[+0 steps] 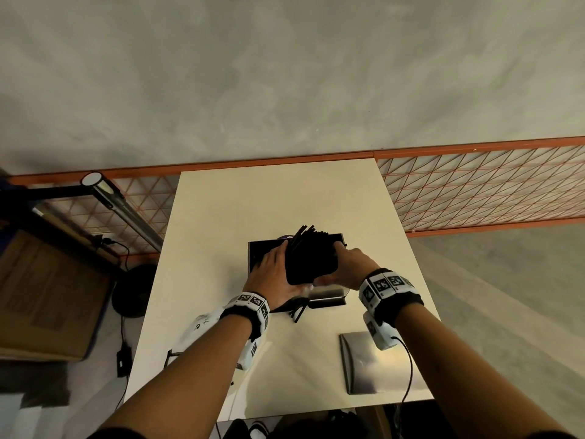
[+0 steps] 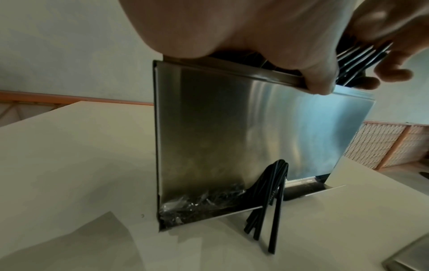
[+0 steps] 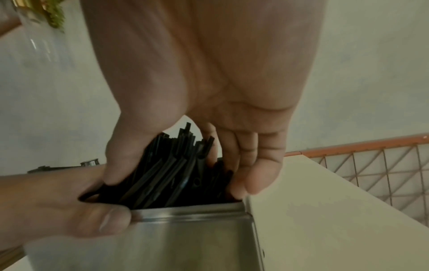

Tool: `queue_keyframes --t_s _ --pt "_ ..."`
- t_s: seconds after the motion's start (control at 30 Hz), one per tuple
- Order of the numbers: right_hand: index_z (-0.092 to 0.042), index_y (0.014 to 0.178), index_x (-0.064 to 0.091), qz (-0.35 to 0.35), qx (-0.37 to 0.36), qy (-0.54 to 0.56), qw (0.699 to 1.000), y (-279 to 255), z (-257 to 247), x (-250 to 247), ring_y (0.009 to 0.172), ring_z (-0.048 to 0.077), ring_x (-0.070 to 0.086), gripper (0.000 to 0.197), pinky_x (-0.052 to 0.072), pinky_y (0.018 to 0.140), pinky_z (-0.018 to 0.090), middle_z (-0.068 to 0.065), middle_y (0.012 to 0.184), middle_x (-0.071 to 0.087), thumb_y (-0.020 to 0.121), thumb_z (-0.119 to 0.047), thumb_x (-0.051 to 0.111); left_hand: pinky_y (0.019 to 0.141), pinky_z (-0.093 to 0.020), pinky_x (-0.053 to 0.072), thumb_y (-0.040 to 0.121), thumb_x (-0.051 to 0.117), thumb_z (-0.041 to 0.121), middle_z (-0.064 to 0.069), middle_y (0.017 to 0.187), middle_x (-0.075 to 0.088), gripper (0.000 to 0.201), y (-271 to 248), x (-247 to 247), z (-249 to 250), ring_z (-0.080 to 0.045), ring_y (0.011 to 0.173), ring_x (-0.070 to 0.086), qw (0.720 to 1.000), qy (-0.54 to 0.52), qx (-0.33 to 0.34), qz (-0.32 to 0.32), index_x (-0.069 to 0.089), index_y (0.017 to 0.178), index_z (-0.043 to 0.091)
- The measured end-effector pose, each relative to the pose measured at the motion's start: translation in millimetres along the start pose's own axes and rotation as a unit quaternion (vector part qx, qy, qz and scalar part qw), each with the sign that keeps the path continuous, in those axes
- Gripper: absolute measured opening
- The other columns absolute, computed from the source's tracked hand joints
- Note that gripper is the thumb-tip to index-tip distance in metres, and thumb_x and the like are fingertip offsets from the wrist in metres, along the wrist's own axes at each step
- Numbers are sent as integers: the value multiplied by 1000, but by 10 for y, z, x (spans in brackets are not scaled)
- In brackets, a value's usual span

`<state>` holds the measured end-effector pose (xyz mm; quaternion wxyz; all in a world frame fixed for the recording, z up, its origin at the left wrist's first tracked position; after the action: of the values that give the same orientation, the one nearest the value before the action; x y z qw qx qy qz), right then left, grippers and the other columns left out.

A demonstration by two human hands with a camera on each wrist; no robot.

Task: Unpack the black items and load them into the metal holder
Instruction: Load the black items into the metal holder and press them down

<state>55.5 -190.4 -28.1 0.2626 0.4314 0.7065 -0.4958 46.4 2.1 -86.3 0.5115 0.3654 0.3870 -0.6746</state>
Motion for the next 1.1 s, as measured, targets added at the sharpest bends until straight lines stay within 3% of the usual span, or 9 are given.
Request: queue_keyframes --t_s 0.13,0.27,0.33,0.43,0.53,0.63,0.73,0.97,1.1 --pt "-15 132 35 11 39 16 999 62 -1 72 105 38 63 84 53 86 40 17 116 64 69 -43 83 116 -47 37 63 60 88 -5 160 34 129 -3 7 -8 -23 146 34 1000 2 -5 0 9 159 20" --pt "-18 125 50 29 66 77 994 96 26 95 99 32 65 78 55 82 37 10 111 67 59 -47 81 116 -48 38 62 59 89 -6 159 35 129 -2 6 -11 -25 145 36 1000 3 -5 2 9 159 19" --pt "-19 115 60 19 55 91 994 86 6 92 91 29 66 61 56 77 37 6 102 70 64 -46 80 115 -48 39 61 58 89 -6 159 36 130 2 8 -20 -25 145 37 1000 0 -7 6 10 159 19" --pt "-21 94 66 7 36 146 989 32 6 104 66 19 65 34 53 60 25 -2 75 66 72 -42 80 114 -48 40 59 60 90 -6 158 37 132 0 9 -35 -25 143 39 1000 -11 -10 10 9 159 20" --pt "-25 80 69 1 11 183 983 -36 0 109 57 12 64 22 40 42 12 -8 65 66 73 -42 80 115 -48 40 56 64 89 -4 157 39 135 -2 -3 -31 -24 143 40 999 -30 -15 18 9 159 23" --pt "-30 88 70 -7 -38 198 979 -99 -54 132 70 12 66 21 42 51 13 -10 76 69 72 -37 82 114 -47 42 55 70 86 -5 154 42 135 -15 -34 -23 -24 141 43 998 -49 -18 36 11 159 21" --pt "-26 99 73 46 -53 157 985 -119 -70 184 85 15 65 29 41 66 20 -5 90 72 73 -35 81 115 -45 40 62 73 80 -8 155 41 130 -30 -53 -5 -26 141 42 997 -57 -15 40 13 159 17" --pt "-18 89 74 112 1 212 971 -96 -61 280 72 17 59 18 39 60 24 -4 74 64 79 -33 78 113 -46 43 67 68 83 -9 157 39 127 -49 -88 -2 -25 143 41 996 -74 -27 45 14 159 15" --pt "-15 88 72 133 -7 183 974 -107 -138 293 69 18 55 21 38 63 25 0 76 65 82 -35 74 111 -45 44 66 71 80 -10 155 41 127 -59 -102 10 -26 142 43 995 -80 -28 48 15 159 13"
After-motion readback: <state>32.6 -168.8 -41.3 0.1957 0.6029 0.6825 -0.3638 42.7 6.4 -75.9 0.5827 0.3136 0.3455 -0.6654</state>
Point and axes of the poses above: each hand's wrist, its own y-axis towards the middle knuckle, its own x-axis out of the palm, z = x × y, the point moved 6 cm from there along y, towards the middle knuckle
